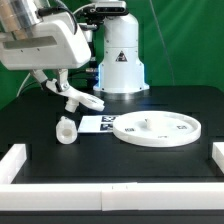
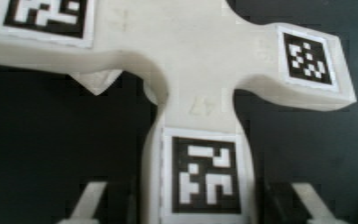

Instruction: Assemble round table

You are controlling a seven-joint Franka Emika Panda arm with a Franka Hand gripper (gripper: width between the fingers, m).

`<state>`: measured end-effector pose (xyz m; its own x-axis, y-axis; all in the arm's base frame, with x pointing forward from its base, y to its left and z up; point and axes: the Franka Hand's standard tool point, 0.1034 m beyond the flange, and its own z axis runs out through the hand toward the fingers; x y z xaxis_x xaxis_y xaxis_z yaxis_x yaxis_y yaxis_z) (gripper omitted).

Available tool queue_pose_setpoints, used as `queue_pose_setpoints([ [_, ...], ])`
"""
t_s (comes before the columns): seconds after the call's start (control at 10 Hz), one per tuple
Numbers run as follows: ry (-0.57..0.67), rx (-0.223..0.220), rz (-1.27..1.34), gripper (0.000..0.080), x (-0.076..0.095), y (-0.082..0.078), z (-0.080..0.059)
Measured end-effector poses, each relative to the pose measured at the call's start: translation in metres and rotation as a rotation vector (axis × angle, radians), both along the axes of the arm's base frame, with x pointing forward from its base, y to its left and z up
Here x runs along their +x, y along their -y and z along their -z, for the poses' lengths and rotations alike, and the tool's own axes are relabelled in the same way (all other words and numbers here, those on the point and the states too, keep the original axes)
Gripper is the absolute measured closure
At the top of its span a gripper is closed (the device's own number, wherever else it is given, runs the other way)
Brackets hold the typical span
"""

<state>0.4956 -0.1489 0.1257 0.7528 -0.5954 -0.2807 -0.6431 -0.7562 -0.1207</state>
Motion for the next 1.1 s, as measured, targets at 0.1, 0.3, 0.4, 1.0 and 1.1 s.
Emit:
queue_pose_setpoints([
  [0.1,-0.001,0.000,0.000,0.0497,0.000,0.000,0.000],
  [0.3,-0.009,-0.001,-0.017,0.0497,0.010,0.016,0.004],
  [0.4,-0.006,-0.009,-0.035,0.0497,0.018,0.030,0.010],
  [1.0,-0.122,-0.025,0.108,0.0497,0.034,0.021,0.039],
  [1.1,-0.126,-0.028,0.105,0.0497,0.036,0.019,0.043],
])
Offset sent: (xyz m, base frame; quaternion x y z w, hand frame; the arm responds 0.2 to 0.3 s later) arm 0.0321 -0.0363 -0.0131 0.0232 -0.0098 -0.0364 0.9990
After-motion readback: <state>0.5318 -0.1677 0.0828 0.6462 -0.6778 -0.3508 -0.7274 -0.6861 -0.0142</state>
